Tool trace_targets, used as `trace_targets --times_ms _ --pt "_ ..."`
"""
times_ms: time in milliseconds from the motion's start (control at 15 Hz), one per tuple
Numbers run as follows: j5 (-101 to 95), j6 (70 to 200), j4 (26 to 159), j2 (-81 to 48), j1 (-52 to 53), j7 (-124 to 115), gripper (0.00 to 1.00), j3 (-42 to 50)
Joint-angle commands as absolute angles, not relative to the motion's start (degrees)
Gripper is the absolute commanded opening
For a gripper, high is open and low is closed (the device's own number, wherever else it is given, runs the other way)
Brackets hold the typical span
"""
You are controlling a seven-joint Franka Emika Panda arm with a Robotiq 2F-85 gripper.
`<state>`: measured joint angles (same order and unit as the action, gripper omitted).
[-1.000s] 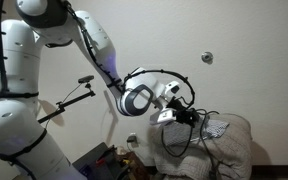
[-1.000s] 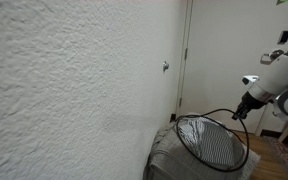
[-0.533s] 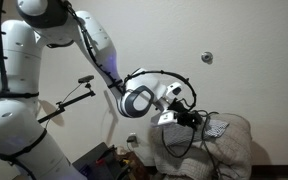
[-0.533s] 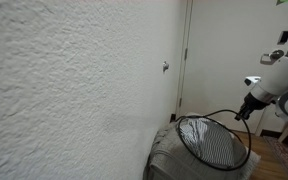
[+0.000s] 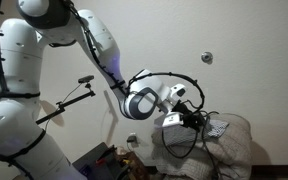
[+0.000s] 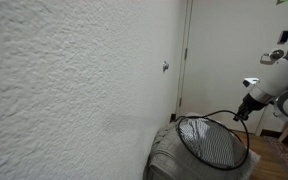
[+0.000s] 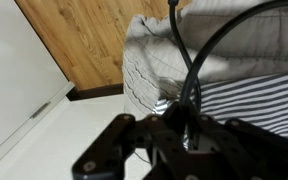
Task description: Untangle the wire
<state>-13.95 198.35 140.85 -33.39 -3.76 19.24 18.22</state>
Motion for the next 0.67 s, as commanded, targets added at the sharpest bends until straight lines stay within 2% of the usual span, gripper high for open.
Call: trace_targets --times_ms 0,267,600 --pt "-18.1 198.3 136.7 -36.7 -10.9 20.6 0.05 13.1" --pt "-25.3 198.3 132.1 -43.3 -22.3 20.2 0.04 4.3" --pt "-31.4 198.3 128.8 -48.5 -29.5 21.2 0.05 0.5"
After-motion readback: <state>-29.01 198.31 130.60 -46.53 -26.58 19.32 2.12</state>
